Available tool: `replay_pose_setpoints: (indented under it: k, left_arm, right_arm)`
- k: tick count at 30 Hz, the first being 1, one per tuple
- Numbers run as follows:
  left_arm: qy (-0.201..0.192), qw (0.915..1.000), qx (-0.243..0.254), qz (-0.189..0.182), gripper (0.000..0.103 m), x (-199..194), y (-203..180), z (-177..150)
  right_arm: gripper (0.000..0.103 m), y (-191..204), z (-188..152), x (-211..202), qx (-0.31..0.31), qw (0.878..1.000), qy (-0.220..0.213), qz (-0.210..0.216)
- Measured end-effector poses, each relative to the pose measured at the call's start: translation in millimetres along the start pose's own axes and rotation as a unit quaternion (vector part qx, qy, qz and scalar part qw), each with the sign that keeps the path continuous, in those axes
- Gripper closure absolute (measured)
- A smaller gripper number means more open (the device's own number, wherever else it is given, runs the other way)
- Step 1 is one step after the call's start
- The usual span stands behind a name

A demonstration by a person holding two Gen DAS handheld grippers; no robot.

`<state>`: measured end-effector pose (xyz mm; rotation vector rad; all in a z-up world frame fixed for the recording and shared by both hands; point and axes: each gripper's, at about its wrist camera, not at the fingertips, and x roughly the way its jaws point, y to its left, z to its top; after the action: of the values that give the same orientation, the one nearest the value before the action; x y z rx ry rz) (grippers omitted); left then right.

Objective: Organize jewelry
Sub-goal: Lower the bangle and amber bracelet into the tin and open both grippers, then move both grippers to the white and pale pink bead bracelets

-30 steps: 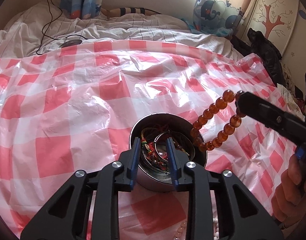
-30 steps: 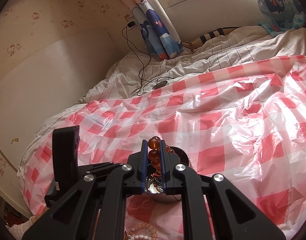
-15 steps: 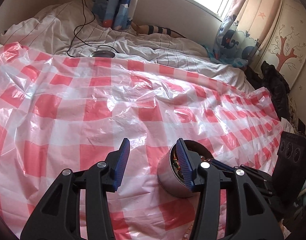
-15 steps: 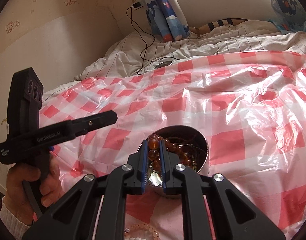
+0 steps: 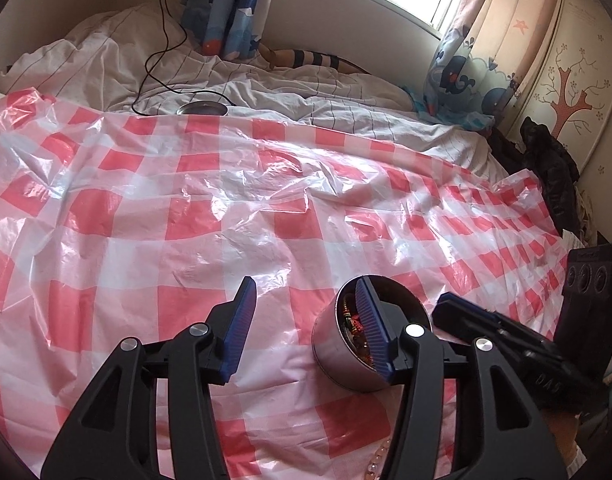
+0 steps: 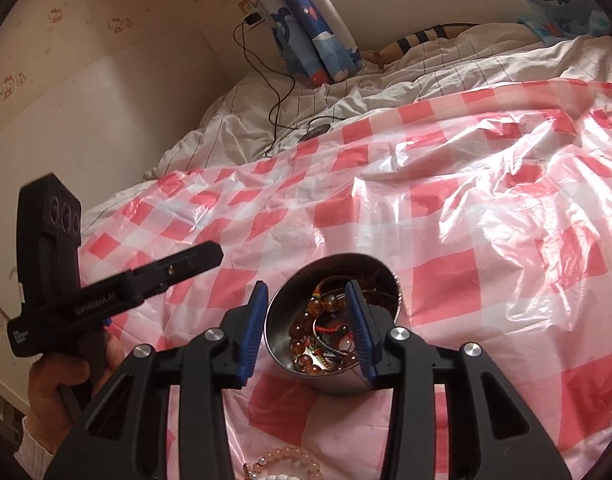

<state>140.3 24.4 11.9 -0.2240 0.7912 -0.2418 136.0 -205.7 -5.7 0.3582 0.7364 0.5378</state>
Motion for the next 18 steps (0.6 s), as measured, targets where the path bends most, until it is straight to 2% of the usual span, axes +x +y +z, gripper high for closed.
replay_pose_setpoints:
  k: [5, 9, 13, 15, 18]
  left_arm:
    - [0.005, 0.9997, 0.021, 0.01, 0.05, 0, -5, -4]
    - [0.01, 0.9992, 0.037, 0.016, 0.049, -4, -10, -10]
    - [0.026, 0.9967, 0.074, 0.023, 0.048, -16, -18, -23]
    - [0.038, 0.995, 0.091, 0.013, 0.048, -22, -23, -37]
    - [0.067, 0.9902, 0.122, -0.002, 0.048, -25, -34, -66]
  right_arm:
    - [0.059, -10, 7, -22, 0.014, 1.0, -0.003, -0.022]
    - [0.057, -11, -8, -30, -0.006, 0.997, 0.046, -0.053]
    - [0.057, 0, -39, -42, -0.045, 0.993, 0.084, -0.066]
    - [0.051, 5, -62, -49, -0.065, 0.99, 0.099, -0.073]
    - [0.051, 11, -95, -52, -0.104, 0.982, 0.121, -0.102]
